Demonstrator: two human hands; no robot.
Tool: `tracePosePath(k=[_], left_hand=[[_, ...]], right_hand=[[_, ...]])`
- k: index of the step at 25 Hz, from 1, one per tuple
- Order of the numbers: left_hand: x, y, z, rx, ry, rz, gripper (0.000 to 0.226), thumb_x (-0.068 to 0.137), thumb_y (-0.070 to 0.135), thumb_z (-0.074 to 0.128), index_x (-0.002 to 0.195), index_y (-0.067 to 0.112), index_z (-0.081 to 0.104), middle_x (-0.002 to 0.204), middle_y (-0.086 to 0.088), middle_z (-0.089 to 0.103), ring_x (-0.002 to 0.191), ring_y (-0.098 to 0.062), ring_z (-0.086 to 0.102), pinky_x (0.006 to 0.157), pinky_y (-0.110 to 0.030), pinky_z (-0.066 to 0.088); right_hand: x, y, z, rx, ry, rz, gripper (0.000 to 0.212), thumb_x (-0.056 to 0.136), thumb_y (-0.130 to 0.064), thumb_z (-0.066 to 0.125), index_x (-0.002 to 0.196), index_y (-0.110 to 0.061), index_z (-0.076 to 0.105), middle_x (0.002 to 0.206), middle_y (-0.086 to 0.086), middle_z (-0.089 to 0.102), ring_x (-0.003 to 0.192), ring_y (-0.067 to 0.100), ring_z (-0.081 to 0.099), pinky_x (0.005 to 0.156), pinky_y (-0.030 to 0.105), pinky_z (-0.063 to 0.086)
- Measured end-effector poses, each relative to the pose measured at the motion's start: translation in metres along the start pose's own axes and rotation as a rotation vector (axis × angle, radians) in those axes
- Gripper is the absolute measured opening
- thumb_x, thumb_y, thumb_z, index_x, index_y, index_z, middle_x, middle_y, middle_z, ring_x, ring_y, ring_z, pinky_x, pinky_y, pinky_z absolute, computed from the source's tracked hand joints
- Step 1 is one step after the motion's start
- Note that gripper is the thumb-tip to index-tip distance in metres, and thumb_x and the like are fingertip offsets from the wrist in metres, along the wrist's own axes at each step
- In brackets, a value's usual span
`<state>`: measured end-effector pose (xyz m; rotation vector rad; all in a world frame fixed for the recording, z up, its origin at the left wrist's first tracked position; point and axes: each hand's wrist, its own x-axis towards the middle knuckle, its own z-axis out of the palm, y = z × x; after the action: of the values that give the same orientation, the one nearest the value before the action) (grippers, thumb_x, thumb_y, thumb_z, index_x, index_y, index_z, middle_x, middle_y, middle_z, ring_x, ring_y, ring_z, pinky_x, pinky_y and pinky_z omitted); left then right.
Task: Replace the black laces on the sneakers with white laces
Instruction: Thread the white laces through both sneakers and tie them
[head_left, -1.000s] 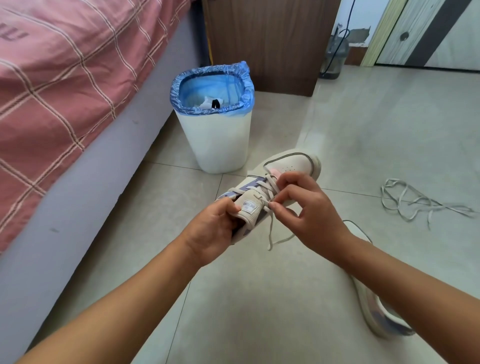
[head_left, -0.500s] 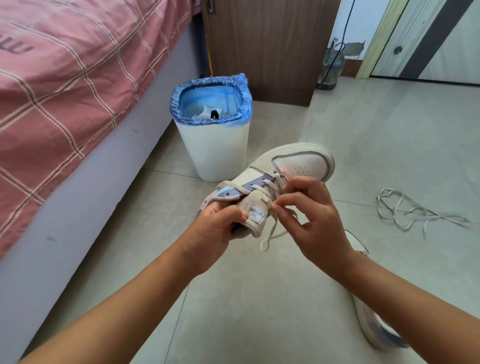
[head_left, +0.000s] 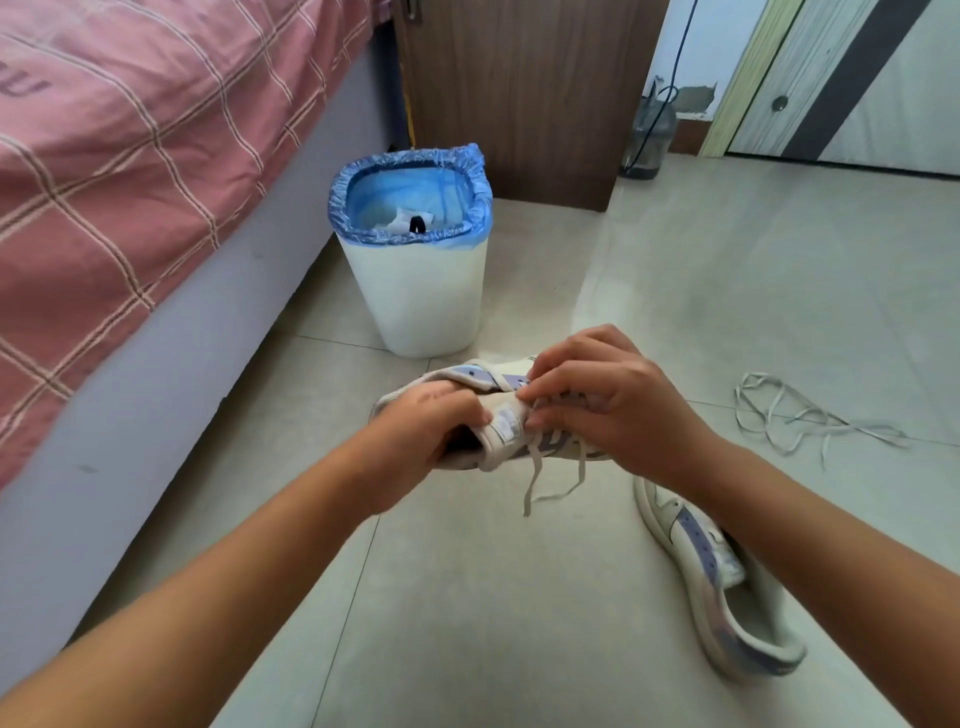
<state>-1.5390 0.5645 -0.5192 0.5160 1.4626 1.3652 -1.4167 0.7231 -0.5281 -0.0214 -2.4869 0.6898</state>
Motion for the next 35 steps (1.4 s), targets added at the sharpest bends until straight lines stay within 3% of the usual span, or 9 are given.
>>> tracePosePath(k=[4, 7, 9, 13, 16, 21, 26, 31, 35], left_hand=[[0.005, 0.005, -0.002, 0.014, 0.028, -0.195, 0.030, 0.070, 0.011, 0.048, 0.097, 0.011, 0.061, 0.103, -0.019, 0.062, 0.094, -0.030, 0.060, 0.090, -0.042, 0.047], [0.000, 0.006, -0.005, 0.167, 0.009, -0.245, 0.017, 0.083, 0.013, 0.045, 0.087, 0.016, 0.061, 0.084, -0.008, 0.066, 0.074, -0.020, 0.063, 0.067, -0.026, 0.049], [-0.001, 0.007, -0.008, 0.194, -0.011, -0.270, 0.026, 0.091, 0.013, 0.036, 0.081, 0.016, 0.060, 0.067, 0.001, 0.066, 0.058, -0.010, 0.061, 0.055, -0.019, 0.045], [-0.004, 0.011, -0.013, 0.212, -0.001, -0.341, 0.034, 0.092, 0.013, 0.032, 0.067, 0.012, 0.055, 0.050, 0.003, 0.062, 0.041, -0.008, 0.057, 0.040, -0.010, 0.040], [-0.005, 0.011, -0.013, 0.219, -0.013, -0.373, 0.031, 0.090, 0.014, 0.033, 0.071, 0.012, 0.058, 0.057, 0.002, 0.064, 0.045, -0.010, 0.059, 0.043, -0.011, 0.043], [-0.001, 0.011, -0.009, 0.218, 0.000, -0.401, 0.029, 0.088, 0.015, 0.036, 0.070, 0.012, 0.058, 0.060, -0.001, 0.062, 0.048, -0.012, 0.058, 0.045, -0.012, 0.044], [-0.003, 0.012, -0.004, 0.238, -0.008, -0.392, 0.030, 0.089, 0.014, 0.034, 0.071, 0.012, 0.059, 0.062, -0.001, 0.062, 0.049, -0.011, 0.058, 0.045, -0.013, 0.044], [-0.007, 0.017, -0.012, 0.221, 0.014, -0.398, 0.028, 0.089, 0.014, 0.035, 0.073, 0.012, 0.058, 0.063, 0.000, 0.063, 0.050, -0.011, 0.059, 0.044, -0.011, 0.043], [-0.007, 0.021, -0.007, 0.214, -0.002, -0.396, 0.028, 0.089, 0.014, 0.035, 0.073, 0.012, 0.058, 0.063, 0.000, 0.063, 0.049, -0.011, 0.059, 0.044, -0.011, 0.043]], right_hand=[[0.008, -0.012, -0.016, 0.407, -0.145, 0.468, 0.006, 0.077, -0.014, 0.075, 0.075, -0.014, 0.069, 0.076, -0.002, 0.068, 0.073, 0.008, 0.062, 0.070, 0.019, 0.050], [0.014, 0.015, -0.031, 0.541, -0.004, 0.755, 0.012, 0.084, -0.010, 0.067, 0.075, -0.014, 0.060, 0.073, 0.004, 0.066, 0.061, 0.005, 0.061, 0.062, 0.018, 0.049], [0.009, 0.053, -0.044, 0.437, 0.155, 0.916, 0.016, 0.087, -0.013, 0.065, 0.072, -0.016, 0.059, 0.076, 0.007, 0.066, 0.061, 0.008, 0.061, 0.064, 0.025, 0.049], [-0.034, 0.114, -0.070, -0.350, 0.192, 1.209, 0.018, 0.088, -0.020, 0.061, 0.097, -0.006, 0.066, 0.107, 0.020, 0.066, 0.100, 0.033, 0.060, 0.086, 0.038, 0.045], [-0.034, 0.091, -0.060, -0.329, 0.018, 0.967, 0.031, 0.087, -0.016, 0.064, 0.117, -0.009, 0.061, 0.119, 0.016, 0.061, 0.110, 0.033, 0.055, 0.096, 0.034, 0.040], [-0.002, -0.028, -0.016, 0.506, -0.544, 0.570, 0.023, 0.072, -0.028, 0.072, 0.092, -0.017, 0.069, 0.092, -0.001, 0.071, 0.083, 0.004, 0.065, 0.083, 0.020, 0.050], [-0.001, -0.026, -0.001, 0.417, -0.623, 0.486, 0.011, 0.085, -0.016, 0.066, 0.077, -0.015, 0.058, 0.071, -0.009, 0.059, 0.069, 0.004, 0.053, 0.073, 0.024, 0.045], [0.003, -0.002, -0.029, 0.107, -0.562, 0.524, 0.008, 0.090, -0.019, 0.060, 0.085, -0.014, 0.057, 0.082, -0.008, 0.061, 0.084, 0.021, 0.056, 0.080, 0.031, 0.045], [0.005, -0.019, -0.033, 0.300, -0.544, 0.523, 0.009, 0.087, -0.015, 0.064, 0.091, -0.016, 0.057, 0.090, -0.003, 0.066, 0.091, 0.014, 0.062, 0.086, 0.029, 0.047]])
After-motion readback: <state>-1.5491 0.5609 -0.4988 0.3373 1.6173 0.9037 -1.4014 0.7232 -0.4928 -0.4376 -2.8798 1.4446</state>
